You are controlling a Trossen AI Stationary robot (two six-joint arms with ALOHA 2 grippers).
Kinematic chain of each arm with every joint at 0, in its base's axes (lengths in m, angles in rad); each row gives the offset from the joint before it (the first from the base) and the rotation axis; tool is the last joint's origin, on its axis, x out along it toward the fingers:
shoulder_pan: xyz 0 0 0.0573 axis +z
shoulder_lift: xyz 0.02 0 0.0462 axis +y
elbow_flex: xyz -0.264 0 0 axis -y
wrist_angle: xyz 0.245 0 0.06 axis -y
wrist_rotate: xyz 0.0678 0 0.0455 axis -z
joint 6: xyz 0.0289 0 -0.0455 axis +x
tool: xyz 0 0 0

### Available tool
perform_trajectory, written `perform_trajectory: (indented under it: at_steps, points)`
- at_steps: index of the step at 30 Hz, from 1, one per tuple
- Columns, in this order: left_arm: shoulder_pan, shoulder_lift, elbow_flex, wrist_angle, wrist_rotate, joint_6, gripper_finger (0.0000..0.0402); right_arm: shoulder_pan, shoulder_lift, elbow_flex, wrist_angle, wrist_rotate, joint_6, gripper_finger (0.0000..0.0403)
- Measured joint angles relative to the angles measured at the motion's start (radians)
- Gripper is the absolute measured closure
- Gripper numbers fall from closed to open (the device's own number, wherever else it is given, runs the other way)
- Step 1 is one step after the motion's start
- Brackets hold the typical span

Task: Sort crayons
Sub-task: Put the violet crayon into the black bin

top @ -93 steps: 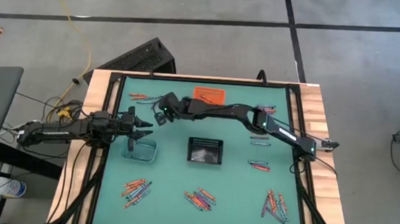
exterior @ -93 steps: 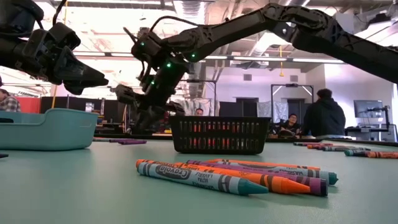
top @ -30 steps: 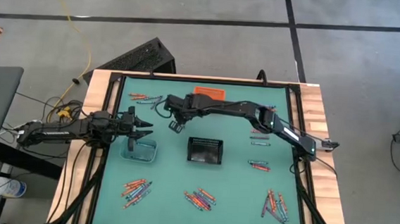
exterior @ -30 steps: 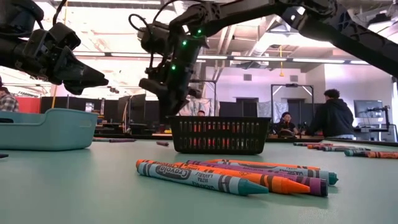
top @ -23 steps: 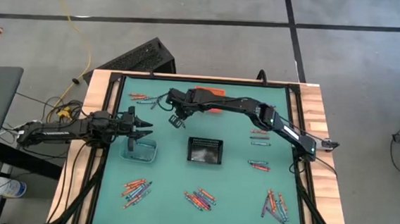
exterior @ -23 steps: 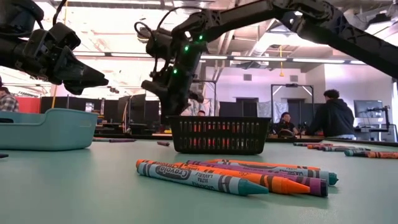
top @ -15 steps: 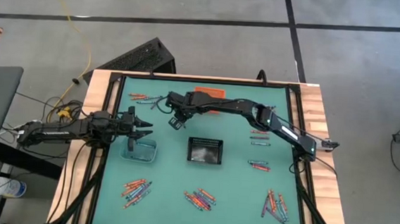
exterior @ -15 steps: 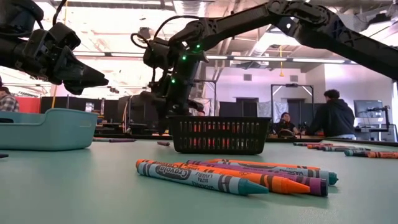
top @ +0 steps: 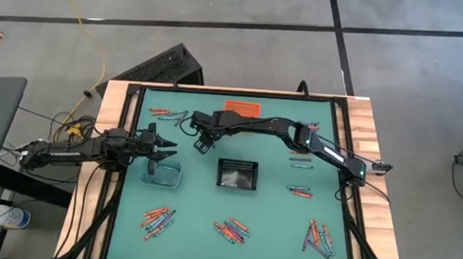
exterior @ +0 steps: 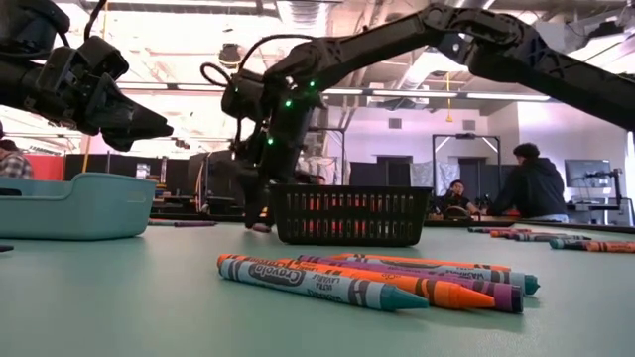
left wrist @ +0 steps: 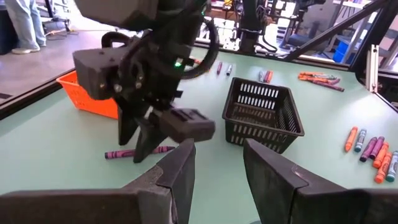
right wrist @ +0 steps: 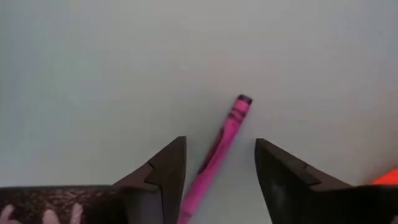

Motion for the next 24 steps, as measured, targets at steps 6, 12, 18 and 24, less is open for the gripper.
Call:
perform_trajectory:
  at_steps: [6, 12, 18, 24]
  points:
    - [0.0, 0.0, 0.0, 0.0, 0.0, 0.0, 0.0276, 0.02, 0.02, 0.003, -0.008, 0.035, 0.03, 0.0267]
    - [0.0, 0.0, 0.0, 0.0, 0.0, 0.0, 0.0276, 0.04, 0.023, 0.002, -0.015, 0.089, 0.035, 0.0384]
    - [0.0, 0.0, 0.0, 0.0, 0.0, 0.0, 0.0276, 0.041, 0.019, 0.001, -0.005, 0.089, 0.041, 0.0394]
    - [0.0, 0.0, 0.0, 0.0, 0.0, 0.0, 0.0276, 0.041, -0.034, -0.007, -0.005, 0.071, 0.012, 0.0399]
